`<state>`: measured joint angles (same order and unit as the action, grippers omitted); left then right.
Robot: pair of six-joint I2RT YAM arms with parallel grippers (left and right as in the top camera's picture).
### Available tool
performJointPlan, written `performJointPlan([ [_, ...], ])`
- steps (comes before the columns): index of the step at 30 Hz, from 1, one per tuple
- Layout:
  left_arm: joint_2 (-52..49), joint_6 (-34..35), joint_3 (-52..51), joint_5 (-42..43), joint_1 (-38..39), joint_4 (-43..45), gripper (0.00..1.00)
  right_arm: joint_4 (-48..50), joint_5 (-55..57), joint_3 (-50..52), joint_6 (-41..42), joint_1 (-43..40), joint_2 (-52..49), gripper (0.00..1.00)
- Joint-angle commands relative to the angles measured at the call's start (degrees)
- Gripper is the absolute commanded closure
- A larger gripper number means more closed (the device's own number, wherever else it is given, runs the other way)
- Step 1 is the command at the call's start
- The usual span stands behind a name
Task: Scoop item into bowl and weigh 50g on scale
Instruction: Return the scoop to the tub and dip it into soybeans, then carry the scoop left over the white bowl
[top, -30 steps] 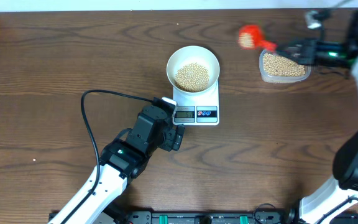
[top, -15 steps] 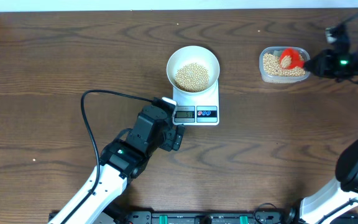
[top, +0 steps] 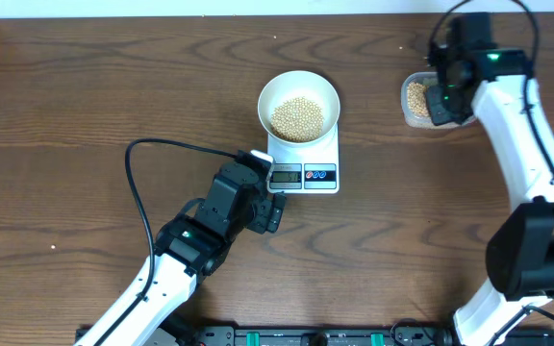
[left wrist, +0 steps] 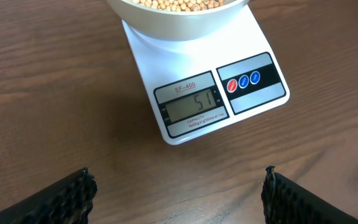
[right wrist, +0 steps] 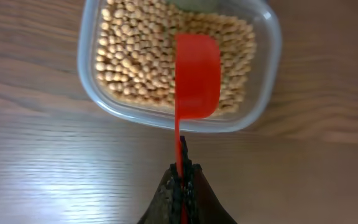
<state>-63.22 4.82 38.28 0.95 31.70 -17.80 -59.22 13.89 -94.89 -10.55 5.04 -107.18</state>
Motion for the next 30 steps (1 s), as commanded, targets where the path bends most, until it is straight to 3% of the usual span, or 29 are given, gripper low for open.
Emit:
performJointPlan([
  [1,-0.1,-0.3,0.1,-0.3,-0.1,-0.1,0.12,-0.3,14.0,-1.6,0.9,4.1,2.0,0.99],
  [11,-0.1,-0.3,0.1,-0.3,-0.1,-0.1,0.12,1.3,8.5,-1.9,0.9,5.3,5.1,0.99],
  [17,-0.1,-0.3,0.1,-0.3,-0.1,-0.1,0.12,6.9,-11.1,-1.9,1.1,3.8,10.1,0.99],
  [24,-0.1,-0.3,0.1,-0.3,-0.1,-0.1,0.12,15.0,-47.2,-1.9,-0.5,4.9,9.7,0.99],
  [30,-0.1,-0.3,0.1,-0.3,-0.1,-0.1,0.12,16.7,-51.6,-1.9,-0.5,9.2,5.9,0.99],
])
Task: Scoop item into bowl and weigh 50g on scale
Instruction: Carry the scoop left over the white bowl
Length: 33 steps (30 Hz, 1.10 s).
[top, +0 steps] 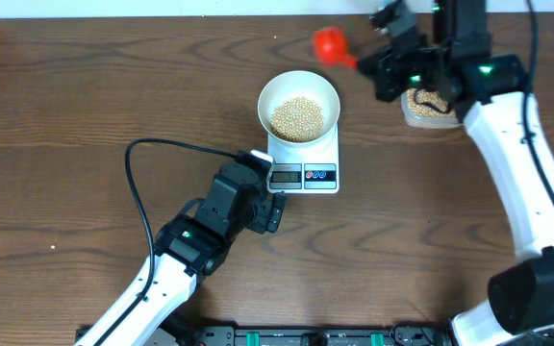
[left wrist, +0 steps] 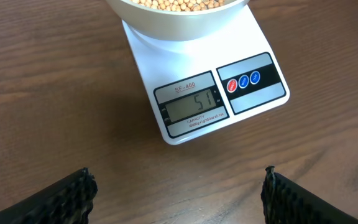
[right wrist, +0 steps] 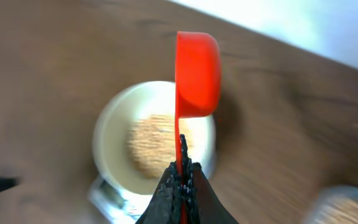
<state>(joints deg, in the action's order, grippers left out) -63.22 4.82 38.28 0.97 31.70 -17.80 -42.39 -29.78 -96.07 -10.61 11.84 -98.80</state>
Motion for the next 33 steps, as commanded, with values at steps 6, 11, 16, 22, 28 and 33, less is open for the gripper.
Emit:
performJointPlan([
  [6,-0.1,-0.3,0.1,-0.3,-0.1,-0.1,0.12,-1.5,-7.8,-0.7,-2.0,6.5,-5.1,0.99],
  [11,-0.1,-0.3,0.1,-0.3,-0.1,-0.1,0.12,-4.1,-3.6,-0.7,-2.8,8.8,-6.5,0.99],
  [16,-0.1,-0.3,0.1,-0.3,-0.1,-0.1,0.12,-5.2,4.7,-0.7,-2.8,10.3,-7.1,0.99],
  [22,-0.1,-0.3,0.1,-0.3,-0.1,-0.1,0.12,-6.1,8.7,-0.5,-4.7,10.8,-7.8,0.99],
  [28,-0.1,-0.3,0.1,-0.3,-0.1,-0.1,0.12,-6.2,8.7,-0.5,-4.7,10.8,-10.6,0.99],
  [33,-0.1,-0.3,0.1,-0.3,-0.1,-0.1,0.12,-5.4,8.7,-0.5,-5.9,10.9,-12.5,0.99],
])
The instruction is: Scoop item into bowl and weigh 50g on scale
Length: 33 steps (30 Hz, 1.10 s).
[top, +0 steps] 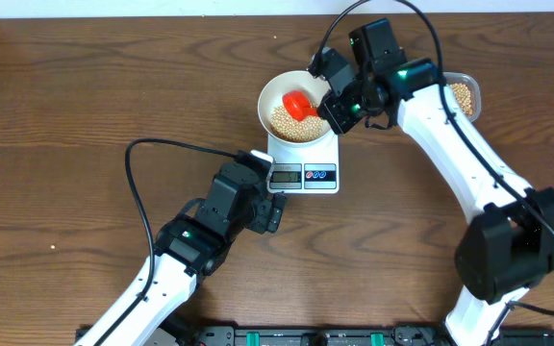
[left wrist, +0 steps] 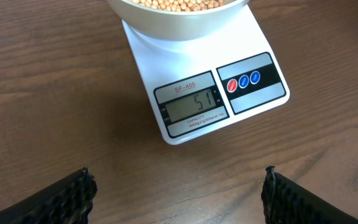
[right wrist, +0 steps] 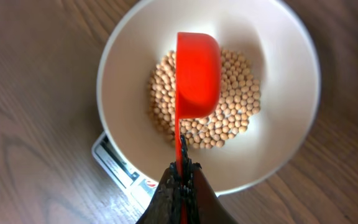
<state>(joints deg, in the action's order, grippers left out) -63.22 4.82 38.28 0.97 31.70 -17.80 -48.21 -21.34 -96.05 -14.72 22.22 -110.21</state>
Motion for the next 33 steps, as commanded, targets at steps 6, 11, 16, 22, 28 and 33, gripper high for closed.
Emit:
performJointPlan([
  [6,-0.1,-0.3,0.1,-0.3,-0.1,-0.1,0.12,1.4,3.4,-0.5,-2.3,0.5,-2.6,0.99],
  [11,-0.1,-0.3,0.1,-0.3,-0.1,-0.1,0.12,1.5,3.9,-0.5,-3.2,0.7,-2.8,0.99],
  [16,-0.1,-0.3,0.1,-0.3,-0.1,-0.1,0.12,0.4,3.9,-0.5,-3.8,1.2,-2.9,0.99],
  [22,-0.1,-0.3,0.1,-0.3,-0.1,-0.1,0.12,-0.9,3.8,-0.5,-3.8,2.2,-3.4,0.99],
  [28,-0.1,-0.3,0.1,-0.3,-0.1,-0.1,0.12,-1.8,3.6,-0.5,-3.8,3.7,-3.4,0.99],
  [33,-0.1,-0.3,0.1,-0.3,-0.1,-0.1,0.12,-2.6,1.3,-0.5,-3.8,4.6,-3.4,0.99],
])
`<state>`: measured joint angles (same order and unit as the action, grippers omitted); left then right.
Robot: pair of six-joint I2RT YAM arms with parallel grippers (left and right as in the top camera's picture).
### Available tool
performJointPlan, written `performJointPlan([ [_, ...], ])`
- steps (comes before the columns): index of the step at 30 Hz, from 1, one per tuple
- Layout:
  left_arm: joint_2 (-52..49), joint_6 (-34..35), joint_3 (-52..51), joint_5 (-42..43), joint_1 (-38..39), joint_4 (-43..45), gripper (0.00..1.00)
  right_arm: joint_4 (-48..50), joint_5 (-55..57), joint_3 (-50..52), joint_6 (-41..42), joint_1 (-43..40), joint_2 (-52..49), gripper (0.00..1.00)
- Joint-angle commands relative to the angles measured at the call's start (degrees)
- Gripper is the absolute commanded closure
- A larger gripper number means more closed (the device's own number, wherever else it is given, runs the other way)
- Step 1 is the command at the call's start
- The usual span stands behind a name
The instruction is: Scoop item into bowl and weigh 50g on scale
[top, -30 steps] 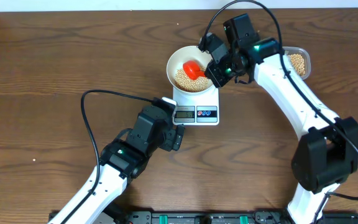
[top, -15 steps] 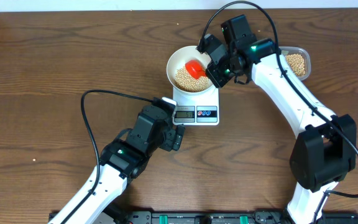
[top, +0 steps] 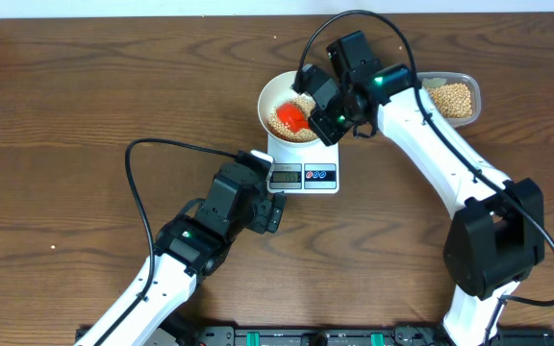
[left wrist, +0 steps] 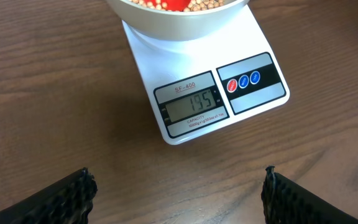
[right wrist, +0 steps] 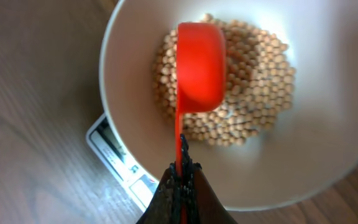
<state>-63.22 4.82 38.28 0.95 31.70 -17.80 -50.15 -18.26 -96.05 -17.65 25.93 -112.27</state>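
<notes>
The white bowl (top: 327, 100) of tan beans (top: 306, 106) stands on the white scale (top: 327, 160). The scale (left wrist: 197, 93) display reads 195 in the left wrist view. My right gripper (right wrist: 181, 171) is shut on the handle of the red scoop (right wrist: 200, 65), whose cup lies down among the beans (right wrist: 260, 81) in the bowl (right wrist: 328, 143). The scoop (top: 292, 117) shows red at the bowl's left side from overhead. My left gripper (left wrist: 178, 193) hangs open over bare table just in front of the scale, its fingers (left wrist: 64, 196) wide apart.
A clear plastic tub of beans (top: 455, 98) sits at the back right, right of the bowl. The left arm's black cable (top: 147, 192) loops over the table left of the scale. The table's far edge runs just behind the bowl.
The scoop has gone from just above the beans down into them. The scale display has changed from 51 to 195. The left gripper has not moved.
My right gripper held the empty scoop over the bean tub with the scale at 51. Then it was in the air between tub and bowl, then over the bowl. Now the scoop presses into the bowl's beans and the display reads 195.
</notes>
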Motion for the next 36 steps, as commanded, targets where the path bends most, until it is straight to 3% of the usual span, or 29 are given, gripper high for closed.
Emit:
performJointPlan([
  [1,-0.1,-0.3,0.1,-0.3,-0.1,-0.1,0.12,-0.6,-2.7,-0.5,-0.8,0.9,-1.3,0.99],
  [11,-0.1,-0.3,0.1,-0.3,-0.1,-0.1,0.12,0.3,-7.1,-0.5,2.9,-2.3,-1.3,0.99],
  [26,-0.1,-0.3,0.1,-0.3,-0.1,-0.1,0.12,4.1,-34.2,-0.7,7.8,-14.6,-1.2,0.99],
  [36,-0.1,-0.3,0.1,-0.3,-0.1,-0.1,0.12,4.1,-36.3,-0.7,7.7,-15.5,-1.2,0.99],
])
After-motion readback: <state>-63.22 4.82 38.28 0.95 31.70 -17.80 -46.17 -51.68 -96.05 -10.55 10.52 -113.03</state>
